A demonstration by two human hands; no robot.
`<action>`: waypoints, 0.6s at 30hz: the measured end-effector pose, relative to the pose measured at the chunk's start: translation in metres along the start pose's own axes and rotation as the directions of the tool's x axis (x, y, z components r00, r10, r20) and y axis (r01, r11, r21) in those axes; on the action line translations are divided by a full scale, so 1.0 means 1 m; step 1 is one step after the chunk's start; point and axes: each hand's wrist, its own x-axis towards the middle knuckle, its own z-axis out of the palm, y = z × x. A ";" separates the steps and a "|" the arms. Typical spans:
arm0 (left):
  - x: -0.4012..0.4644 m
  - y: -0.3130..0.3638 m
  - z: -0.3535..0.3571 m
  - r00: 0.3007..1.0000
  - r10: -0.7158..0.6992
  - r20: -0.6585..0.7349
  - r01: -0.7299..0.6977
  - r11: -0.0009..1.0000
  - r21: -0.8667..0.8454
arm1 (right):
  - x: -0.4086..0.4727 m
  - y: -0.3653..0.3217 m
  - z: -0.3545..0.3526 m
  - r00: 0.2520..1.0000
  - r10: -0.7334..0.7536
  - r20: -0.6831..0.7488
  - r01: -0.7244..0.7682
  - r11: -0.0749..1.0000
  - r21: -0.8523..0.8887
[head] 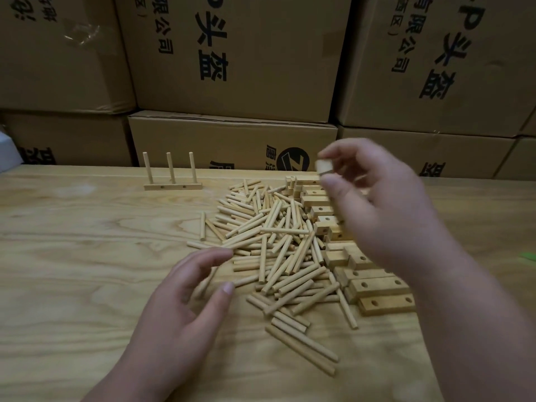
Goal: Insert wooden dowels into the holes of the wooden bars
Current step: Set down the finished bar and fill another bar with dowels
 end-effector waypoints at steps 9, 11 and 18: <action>-0.004 0.013 0.007 0.992 0.053 -0.117 -0.060 0.996 -0.059 | -0.027 -0.027 0.060 0.952 -0.036 0.304 -0.058 0.954 0.294; -0.001 0.012 0.008 0.986 -0.075 -0.150 0.048 0.983 -0.177 | -0.024 -0.022 0.056 0.945 0.037 0.326 -0.116 0.967 0.228; 0.006 0.007 0.008 0.928 -0.298 -0.224 0.171 0.875 -0.454 | -0.021 0.003 0.036 0.566 0.509 0.648 -0.079 0.816 -0.572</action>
